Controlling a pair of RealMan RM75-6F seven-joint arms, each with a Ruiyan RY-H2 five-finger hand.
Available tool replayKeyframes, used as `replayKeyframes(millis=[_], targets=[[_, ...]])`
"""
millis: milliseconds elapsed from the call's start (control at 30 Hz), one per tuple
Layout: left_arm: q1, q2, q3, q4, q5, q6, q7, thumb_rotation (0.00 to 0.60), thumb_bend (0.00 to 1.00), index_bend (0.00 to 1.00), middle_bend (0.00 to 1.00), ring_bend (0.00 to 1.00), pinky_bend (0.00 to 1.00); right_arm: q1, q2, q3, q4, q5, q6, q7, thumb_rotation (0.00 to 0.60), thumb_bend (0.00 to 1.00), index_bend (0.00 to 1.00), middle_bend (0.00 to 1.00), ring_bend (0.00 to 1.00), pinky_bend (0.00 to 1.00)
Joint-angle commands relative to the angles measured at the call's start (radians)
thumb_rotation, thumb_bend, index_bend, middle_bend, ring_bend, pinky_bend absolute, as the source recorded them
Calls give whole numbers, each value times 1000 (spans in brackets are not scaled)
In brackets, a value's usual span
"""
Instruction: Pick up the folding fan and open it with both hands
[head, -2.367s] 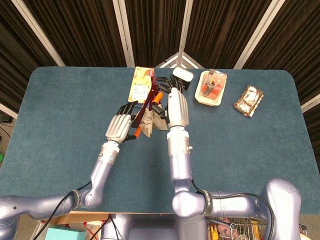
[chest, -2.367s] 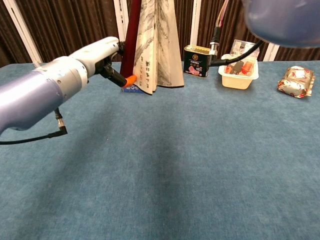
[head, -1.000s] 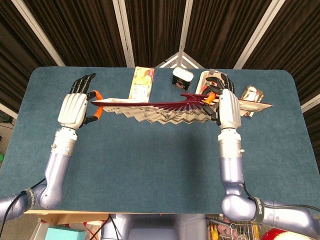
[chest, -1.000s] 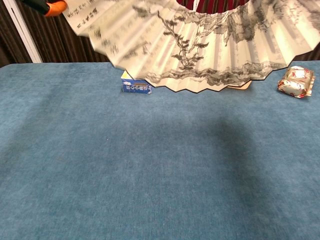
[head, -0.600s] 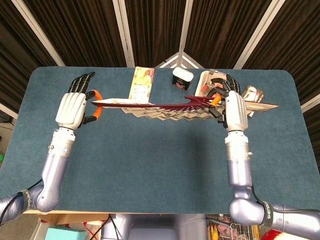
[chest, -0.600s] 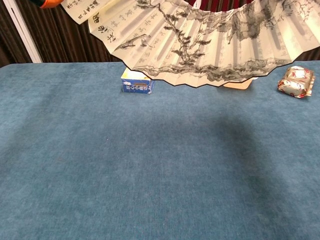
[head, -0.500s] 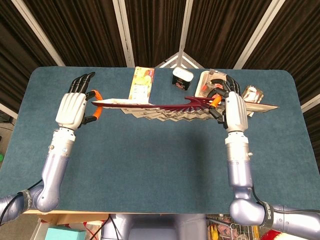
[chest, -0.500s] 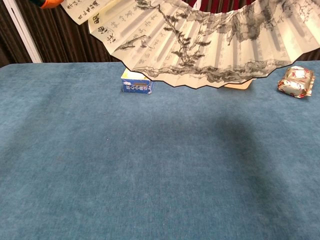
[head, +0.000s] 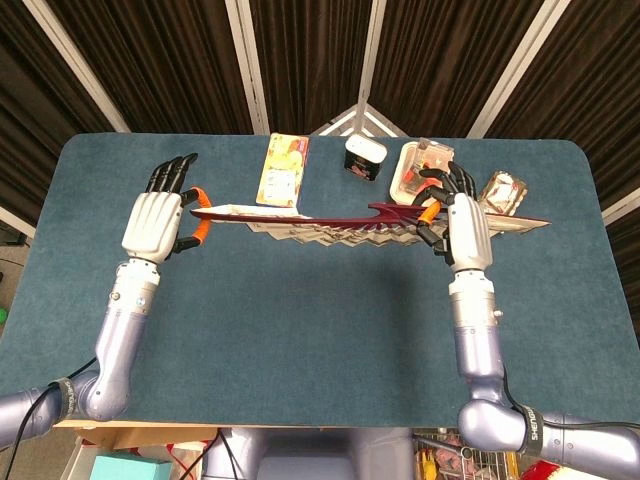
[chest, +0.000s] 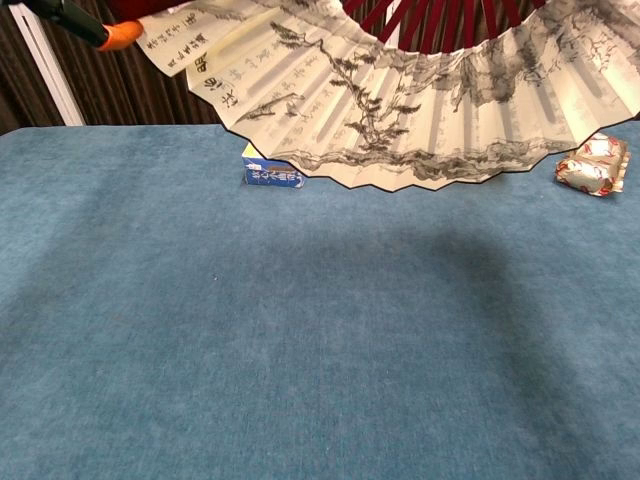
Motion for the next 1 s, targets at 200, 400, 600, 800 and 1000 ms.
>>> replayKeyframes(millis=[200,400,600,800,1000], targets=[[-29,-82,15,121,30,-10,-34,600,645,593,28,0,0,-2,-57,-65,145,-127,1,69,600,777,756,261,16,0],[-47,-149,36,238,91,-3,-73,600,645,602,30,0,0,-6,-104,-138,292,-262,4,127,600,777,760,261,16,0],[-54,-208,61,345,179,21,-131,600,645,608,32,0,0,-18,-149,-175,389,-328,19,181,600,777,760,261,16,0],[-47,-234,79,383,207,21,-164,600,640,604,30,0,0,-35,-170,-187,414,-346,23,210,600,777,760,261,16,0],[-28,-231,89,361,219,27,-181,600,631,592,28,0,0,-54,-166,-199,391,-366,32,211,600,777,760,261,16,0]])
